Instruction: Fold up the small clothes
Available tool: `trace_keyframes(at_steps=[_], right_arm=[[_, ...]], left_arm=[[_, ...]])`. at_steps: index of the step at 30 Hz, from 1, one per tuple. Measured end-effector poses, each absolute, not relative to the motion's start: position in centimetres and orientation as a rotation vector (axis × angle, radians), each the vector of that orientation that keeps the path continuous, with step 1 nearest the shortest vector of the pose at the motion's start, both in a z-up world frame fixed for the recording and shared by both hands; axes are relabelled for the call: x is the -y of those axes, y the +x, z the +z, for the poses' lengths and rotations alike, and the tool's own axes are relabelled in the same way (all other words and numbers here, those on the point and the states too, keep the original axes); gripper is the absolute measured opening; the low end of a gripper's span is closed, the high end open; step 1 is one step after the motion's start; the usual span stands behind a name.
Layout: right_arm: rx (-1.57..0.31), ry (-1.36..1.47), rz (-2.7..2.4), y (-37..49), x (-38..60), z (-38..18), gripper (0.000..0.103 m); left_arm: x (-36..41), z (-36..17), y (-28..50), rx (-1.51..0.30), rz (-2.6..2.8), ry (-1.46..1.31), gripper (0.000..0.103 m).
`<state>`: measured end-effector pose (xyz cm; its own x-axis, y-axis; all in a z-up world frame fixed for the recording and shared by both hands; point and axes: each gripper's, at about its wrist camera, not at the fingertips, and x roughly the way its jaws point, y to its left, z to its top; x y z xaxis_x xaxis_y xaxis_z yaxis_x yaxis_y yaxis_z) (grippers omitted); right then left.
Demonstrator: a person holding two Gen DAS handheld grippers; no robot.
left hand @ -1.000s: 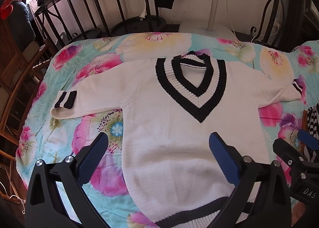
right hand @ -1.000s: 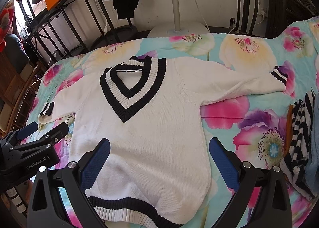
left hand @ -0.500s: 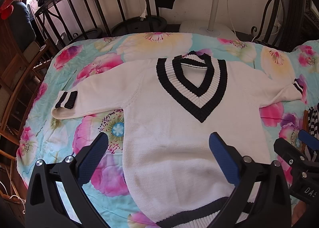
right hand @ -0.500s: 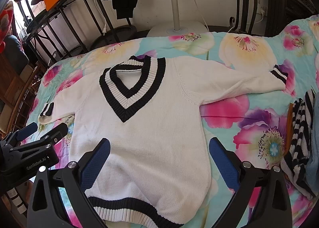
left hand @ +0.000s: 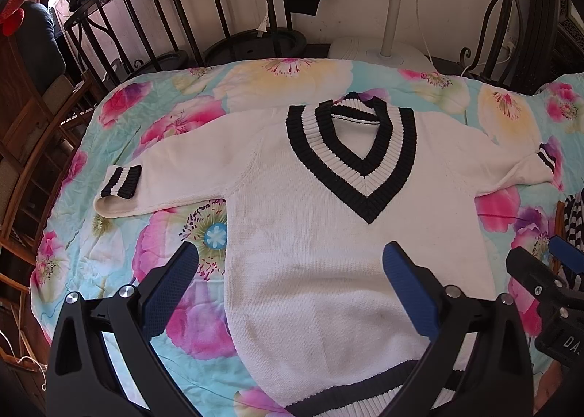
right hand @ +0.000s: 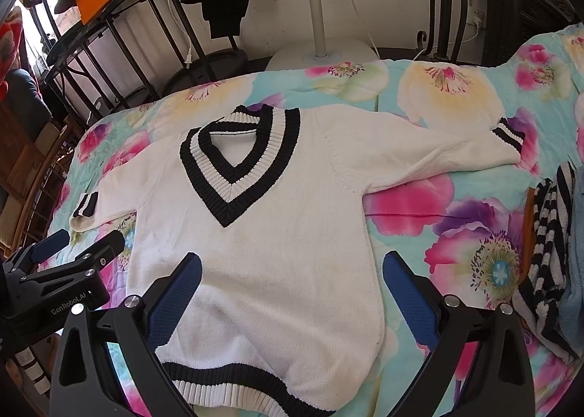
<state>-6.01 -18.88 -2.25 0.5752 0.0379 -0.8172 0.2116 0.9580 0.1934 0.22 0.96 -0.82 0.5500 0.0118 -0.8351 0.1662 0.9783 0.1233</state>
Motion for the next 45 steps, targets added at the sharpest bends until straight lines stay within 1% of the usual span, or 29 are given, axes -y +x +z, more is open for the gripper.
trace_keyframes(at_steps=[27, 32, 35, 36, 41, 45], right_arm=[[-0.971, 0.285, -0.119, -6.1, 19.2, -2.9, 0.1], [-1.008, 0.241, -0.193, -5.5, 19.4, -3.6, 0.1], [-1.117, 0.215, -0.176, -4.2, 20.3, -4.3, 0.099], [-1.127, 0.214, -0.188, -4.1, 20.8, -4.4, 0.099], [-1.061, 0.356, -0.179, -3.6, 25.0, -2.5, 0.1], [-0.99, 0.563, -0.185, -1.8, 32.5, -1.8, 0.099]], left_arm=[[-1.1, -1.0, 0.2, -0.995, -0.093, 0.197, 0.099], [-0.5, -2.6, 0.1, -1.071, -0.113, 0.198, 0.098], [1.0, -3.5, -0.3, -1.096, -0.142, 0.23, 0.098], [1.7, -3.7, -0.5, -1.094, -0.149, 0.25, 0.098], [5.5, -4.8, -1.7, -1.087, -0.191, 0.364, 0.099], [7.9, -5.5, -2.6, -1.081, -0.223, 0.436, 0.099]])
